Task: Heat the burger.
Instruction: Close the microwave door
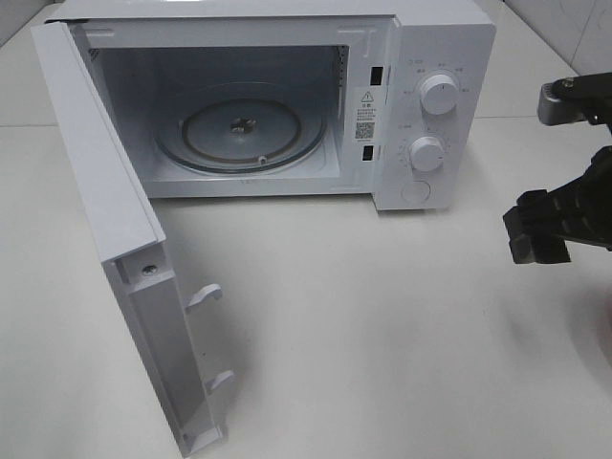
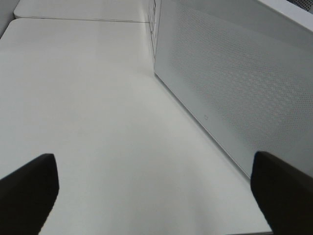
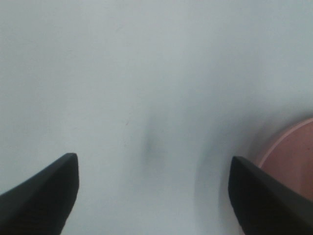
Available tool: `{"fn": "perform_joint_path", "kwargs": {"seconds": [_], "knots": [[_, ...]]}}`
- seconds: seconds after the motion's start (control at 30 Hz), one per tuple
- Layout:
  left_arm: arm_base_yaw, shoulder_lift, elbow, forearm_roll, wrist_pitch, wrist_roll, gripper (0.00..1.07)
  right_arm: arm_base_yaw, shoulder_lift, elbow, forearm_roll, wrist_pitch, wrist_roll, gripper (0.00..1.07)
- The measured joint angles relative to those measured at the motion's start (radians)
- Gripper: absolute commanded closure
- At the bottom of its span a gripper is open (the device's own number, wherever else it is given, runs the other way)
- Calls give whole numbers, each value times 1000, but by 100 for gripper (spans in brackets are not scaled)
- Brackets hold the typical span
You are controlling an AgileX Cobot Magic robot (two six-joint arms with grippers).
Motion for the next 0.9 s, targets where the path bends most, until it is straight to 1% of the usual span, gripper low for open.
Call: {"fn": "perform_joint_path", "kwargs": {"seconds": [0.03,0.07,0.1,0.13,0.17,0.2,0.23,0.3,0.43,0.5,0.53,0.6,0.8,0.87,0.9], "knots": [[0,0,0,0,0,0,7,0,-27,0,39,19,-43,31],[0,0,0,0,0,0,7,0,-27,0,39,19,-43,31],[0,0,0,0,0,0,7,0,-73,0,98,53,-109,31],[0,0,0,0,0,0,7,0,-98,0,125,71,-137,31],[0,0,0,0,0,0,7,0,-98,0,125,71,-137,31],[0,0,0,0,0,0,7,0,-139,0,169,102,-176,31],[0,0,0,0,0,0,7,0,-139,0,169,102,-176,31],[0,0,0,0,0,0,7,0,-199,0,208,144,-210,31],[0,0,0,0,0,0,7,0,-249,0,229,184,-222,32],[0,0,0,0,0,0,7,0,-293,0,229,255,-228,32],[0,0,0,0,0,0,7,0,-293,0,229,255,-228,32],[0,0,0,0,0,0,7,0,-356,0,229,353,-228,32],[0,0,0,0,0,0,7,0,-440,0,229,416,-228,33],[0,0,0,0,0,0,7,0,-528,0,229,453,-229,33],[0,0,0,0,0,0,7,0,-528,0,229,453,-229,33]]}}
